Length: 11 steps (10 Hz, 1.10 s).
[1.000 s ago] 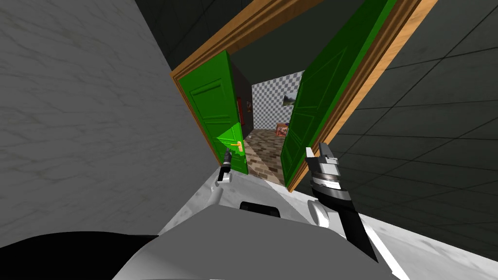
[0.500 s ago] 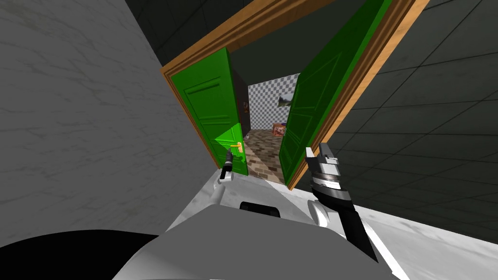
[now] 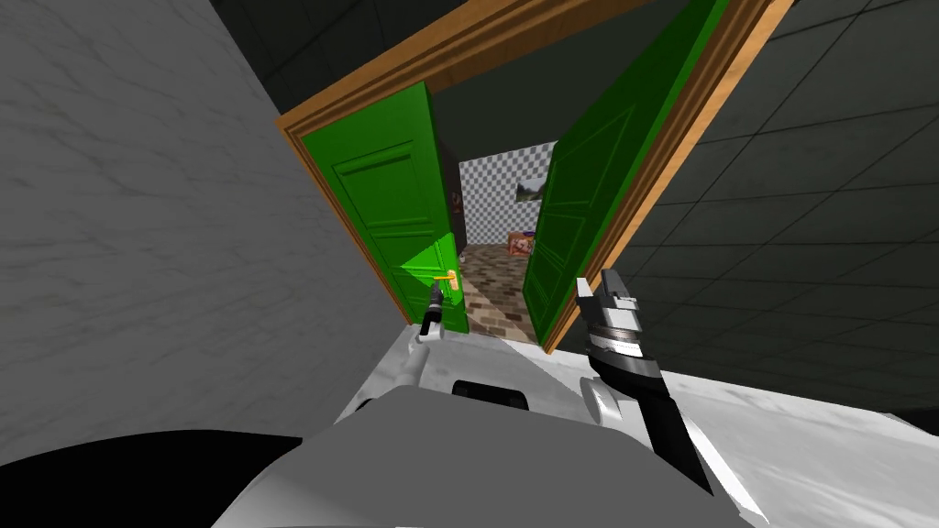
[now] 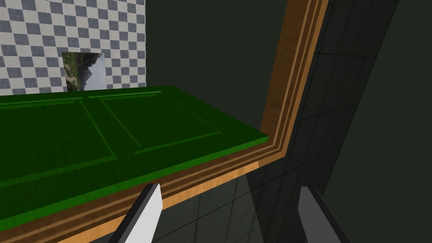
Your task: Push the door open
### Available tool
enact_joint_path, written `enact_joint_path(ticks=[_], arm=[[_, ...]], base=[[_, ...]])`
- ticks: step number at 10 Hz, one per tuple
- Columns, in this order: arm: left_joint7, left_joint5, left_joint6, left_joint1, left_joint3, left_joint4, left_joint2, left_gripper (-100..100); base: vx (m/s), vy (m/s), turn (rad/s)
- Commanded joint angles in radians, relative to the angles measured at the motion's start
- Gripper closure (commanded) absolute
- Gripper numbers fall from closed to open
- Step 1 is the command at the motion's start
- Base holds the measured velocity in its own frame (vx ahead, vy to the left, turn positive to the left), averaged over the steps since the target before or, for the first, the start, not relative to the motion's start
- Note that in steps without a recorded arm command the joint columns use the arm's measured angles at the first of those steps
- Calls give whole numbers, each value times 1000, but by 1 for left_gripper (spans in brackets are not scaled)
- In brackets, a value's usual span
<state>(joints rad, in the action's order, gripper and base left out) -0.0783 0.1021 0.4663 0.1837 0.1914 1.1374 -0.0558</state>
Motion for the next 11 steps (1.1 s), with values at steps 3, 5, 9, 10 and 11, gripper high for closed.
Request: enact_joint_path(ticks=[3,5,9,10,11], arm=[[-1,3,-16,48,9,-79,19,-100],[-1,5,-20,66,12,-110,27,-100],[-1,9,-32,117,22,-195,52,-100],[-1,10,-36,131,24,-219,61,-100],[-1,10,-36,131,24,-219,61,-100]], base=[[-24,201,-155],[-6,127,-111],[-26,155,-135],[-22,218,-185],[-6,149,-50]])
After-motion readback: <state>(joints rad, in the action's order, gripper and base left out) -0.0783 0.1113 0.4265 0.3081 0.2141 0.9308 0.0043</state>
